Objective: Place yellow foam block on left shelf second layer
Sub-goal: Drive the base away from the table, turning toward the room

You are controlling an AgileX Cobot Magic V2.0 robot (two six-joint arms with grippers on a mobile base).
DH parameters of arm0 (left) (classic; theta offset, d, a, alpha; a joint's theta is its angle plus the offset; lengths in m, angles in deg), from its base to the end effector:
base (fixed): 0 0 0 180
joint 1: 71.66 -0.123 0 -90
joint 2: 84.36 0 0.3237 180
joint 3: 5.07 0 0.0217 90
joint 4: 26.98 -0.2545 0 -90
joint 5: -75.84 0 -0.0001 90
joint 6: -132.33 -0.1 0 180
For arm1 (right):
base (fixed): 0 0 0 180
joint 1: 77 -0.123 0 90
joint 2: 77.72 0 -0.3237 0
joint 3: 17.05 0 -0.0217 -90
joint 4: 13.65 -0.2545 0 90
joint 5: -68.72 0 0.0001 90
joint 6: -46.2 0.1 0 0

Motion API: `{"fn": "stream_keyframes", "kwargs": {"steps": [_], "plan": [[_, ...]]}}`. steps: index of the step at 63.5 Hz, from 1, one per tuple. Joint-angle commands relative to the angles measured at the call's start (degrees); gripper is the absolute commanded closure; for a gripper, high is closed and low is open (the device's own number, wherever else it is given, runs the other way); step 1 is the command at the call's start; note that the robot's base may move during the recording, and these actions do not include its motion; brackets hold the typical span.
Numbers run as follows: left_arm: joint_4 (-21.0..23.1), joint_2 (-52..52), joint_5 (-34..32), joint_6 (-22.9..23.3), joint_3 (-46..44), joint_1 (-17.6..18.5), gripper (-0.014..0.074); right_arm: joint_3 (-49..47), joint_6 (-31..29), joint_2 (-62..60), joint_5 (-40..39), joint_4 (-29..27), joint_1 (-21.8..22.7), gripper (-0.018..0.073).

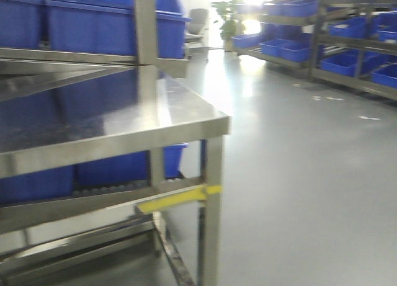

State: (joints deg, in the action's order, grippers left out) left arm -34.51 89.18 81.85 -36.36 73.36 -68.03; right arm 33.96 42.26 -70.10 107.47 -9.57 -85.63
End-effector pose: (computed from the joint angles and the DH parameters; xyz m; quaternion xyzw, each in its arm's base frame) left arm 0.0299 -0.0005 0.2021 -0.0060 0.7123 -0.0407 0.7007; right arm -0.0149 -0.0068 0.3041 -0.0883 0.7455 -0.0080 0.6606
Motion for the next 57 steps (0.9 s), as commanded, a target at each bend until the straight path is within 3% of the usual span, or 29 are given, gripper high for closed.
{"fn": "stream_keyframes", "kwargs": {"steps": [1, 57], "plan": [[0.42, 0.77, -4.76, 0.22, 1.58, -0.02, 0.0460, -1.58, -0.45, 1.37, -5.14, 0.46, 0.35, 0.0280], [0.42, 0.77, -4.76, 0.22, 1.58, -0.02, 0.0460, -1.58, -0.45, 1.37, -5.14, 0.46, 0.35, 0.0280]]}}
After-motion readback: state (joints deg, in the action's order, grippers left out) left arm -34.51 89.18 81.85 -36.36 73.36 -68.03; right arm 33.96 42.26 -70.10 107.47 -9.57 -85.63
